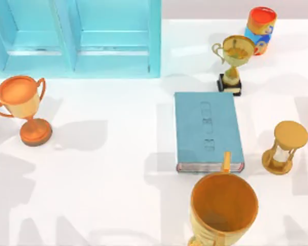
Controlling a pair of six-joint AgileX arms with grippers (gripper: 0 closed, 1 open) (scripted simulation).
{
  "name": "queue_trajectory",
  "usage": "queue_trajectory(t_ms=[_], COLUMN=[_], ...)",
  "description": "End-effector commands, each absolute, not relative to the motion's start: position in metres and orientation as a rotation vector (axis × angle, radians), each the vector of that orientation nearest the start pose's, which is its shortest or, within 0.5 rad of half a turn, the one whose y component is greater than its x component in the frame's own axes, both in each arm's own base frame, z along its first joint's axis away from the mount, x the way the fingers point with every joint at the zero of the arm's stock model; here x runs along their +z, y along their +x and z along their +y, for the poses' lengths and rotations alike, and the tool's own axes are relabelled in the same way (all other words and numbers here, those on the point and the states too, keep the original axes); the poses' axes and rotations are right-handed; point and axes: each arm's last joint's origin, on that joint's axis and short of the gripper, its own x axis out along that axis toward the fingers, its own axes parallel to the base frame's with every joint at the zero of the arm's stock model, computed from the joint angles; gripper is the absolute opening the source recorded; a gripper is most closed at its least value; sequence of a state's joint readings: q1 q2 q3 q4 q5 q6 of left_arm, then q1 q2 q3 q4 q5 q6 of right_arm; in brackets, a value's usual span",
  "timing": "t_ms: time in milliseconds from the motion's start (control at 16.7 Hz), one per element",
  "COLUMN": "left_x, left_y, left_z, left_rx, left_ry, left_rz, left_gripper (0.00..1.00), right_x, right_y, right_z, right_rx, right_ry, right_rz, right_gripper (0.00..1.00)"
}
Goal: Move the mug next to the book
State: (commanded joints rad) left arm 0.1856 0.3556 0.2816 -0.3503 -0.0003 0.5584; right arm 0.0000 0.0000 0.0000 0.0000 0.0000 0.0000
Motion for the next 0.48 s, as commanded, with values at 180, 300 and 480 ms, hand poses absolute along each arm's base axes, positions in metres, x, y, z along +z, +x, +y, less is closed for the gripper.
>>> queue_trajectory(t_ms=[180,300,480], left_x=[0.208,0.218,0.231], left_y=[0.124,0.130,0.141], left_z=[0.035,0.047,0.067], left_rx=[-0.026,-0.138,-0.377], left_ry=[0.754,0.901,1.073], left_rz=[0.709,0.872,1.075], left_gripper=[1.00,1.00,1.00], right_x=[0.160,0.160,0.160], right_y=[0.106,0.106,0.106], right_z=[-0.001,-0.001,-0.001], right_rx=[0.000,0.000,0.000], right_ry=[0.000,0.000,0.000], right_rz=[0.000,0.000,0.000], right_gripper=[1.00,1.00,1.00])
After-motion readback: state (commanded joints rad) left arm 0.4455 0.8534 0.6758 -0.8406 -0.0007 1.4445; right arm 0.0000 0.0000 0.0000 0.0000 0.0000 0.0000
